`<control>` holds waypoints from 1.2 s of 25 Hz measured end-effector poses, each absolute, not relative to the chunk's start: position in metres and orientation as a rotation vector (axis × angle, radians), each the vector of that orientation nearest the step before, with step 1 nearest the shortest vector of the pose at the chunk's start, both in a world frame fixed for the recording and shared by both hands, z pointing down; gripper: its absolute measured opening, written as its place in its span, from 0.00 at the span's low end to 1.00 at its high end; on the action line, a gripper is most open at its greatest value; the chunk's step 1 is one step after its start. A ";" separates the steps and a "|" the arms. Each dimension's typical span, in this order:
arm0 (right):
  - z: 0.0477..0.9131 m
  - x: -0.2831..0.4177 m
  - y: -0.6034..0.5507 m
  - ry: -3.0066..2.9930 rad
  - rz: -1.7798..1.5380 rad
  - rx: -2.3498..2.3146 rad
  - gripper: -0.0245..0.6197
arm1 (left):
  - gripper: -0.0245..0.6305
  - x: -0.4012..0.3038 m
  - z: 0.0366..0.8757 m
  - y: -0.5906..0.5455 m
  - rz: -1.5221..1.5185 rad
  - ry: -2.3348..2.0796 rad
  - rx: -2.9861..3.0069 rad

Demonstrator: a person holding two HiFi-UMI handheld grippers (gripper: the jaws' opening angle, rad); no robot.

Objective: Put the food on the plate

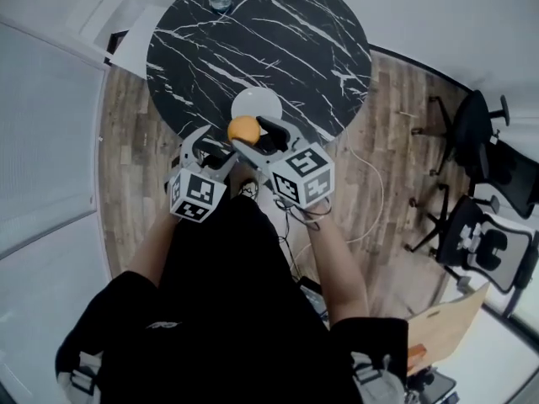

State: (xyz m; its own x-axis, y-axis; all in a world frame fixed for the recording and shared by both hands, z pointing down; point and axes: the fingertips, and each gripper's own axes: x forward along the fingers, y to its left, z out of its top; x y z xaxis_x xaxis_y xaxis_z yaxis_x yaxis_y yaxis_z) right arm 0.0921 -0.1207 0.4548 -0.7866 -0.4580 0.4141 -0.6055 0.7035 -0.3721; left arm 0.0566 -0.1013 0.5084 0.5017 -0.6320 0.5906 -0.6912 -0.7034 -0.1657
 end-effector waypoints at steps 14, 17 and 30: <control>0.450 0.143 -0.140 -2.341 0.338 1.021 0.47 | 0.04 0.048 0.518 -0.130 0.612 -1.249 2.450; 0.455 0.139 -0.141 -2.290 0.301 0.986 0.47 | 0.04 0.045 0.522 -0.134 0.527 -1.250 2.400; 0.515 0.126 -0.168 -1.929 -0.033 0.878 0.47 | 0.04 0.009 0.570 -0.168 0.433 -1.351 2.282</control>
State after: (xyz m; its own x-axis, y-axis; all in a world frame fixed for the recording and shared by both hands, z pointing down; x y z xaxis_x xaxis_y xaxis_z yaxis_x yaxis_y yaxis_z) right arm 0.1260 -0.1683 0.5149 -0.2602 -0.5870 0.7667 -0.5606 0.7383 0.3750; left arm 0.0095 -0.1682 0.5700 0.4708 -0.7396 0.4810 -0.8814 -0.4184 0.2194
